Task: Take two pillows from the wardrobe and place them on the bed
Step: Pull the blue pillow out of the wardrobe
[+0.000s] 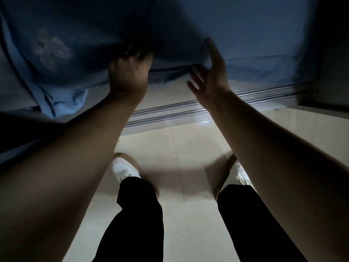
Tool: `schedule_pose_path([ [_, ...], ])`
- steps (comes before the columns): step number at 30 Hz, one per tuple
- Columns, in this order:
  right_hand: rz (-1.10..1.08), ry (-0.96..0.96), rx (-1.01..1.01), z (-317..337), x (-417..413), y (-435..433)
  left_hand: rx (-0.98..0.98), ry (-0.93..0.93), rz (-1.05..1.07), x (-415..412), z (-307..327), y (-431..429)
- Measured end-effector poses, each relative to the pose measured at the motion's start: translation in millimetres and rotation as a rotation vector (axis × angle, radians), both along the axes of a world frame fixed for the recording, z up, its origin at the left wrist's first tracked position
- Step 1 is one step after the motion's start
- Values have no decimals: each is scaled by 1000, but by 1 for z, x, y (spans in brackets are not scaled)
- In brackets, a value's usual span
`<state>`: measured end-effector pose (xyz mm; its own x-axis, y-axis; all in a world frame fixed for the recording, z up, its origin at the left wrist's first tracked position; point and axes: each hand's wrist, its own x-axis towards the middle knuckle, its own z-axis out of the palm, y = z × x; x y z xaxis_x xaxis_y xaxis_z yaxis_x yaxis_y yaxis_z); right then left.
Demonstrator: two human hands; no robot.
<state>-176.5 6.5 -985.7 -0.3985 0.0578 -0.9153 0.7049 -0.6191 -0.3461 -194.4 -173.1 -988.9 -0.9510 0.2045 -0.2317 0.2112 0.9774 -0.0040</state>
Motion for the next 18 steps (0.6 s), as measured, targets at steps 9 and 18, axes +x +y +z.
schedule_pose_path([
  [9, 275, -47, 400, 34, 4, 6, 99, -144, -74, 38, 15, -12],
  [18, 378, -117, 381, 95, 95, 33, -8, -53, 8, 110, 44, 25],
])
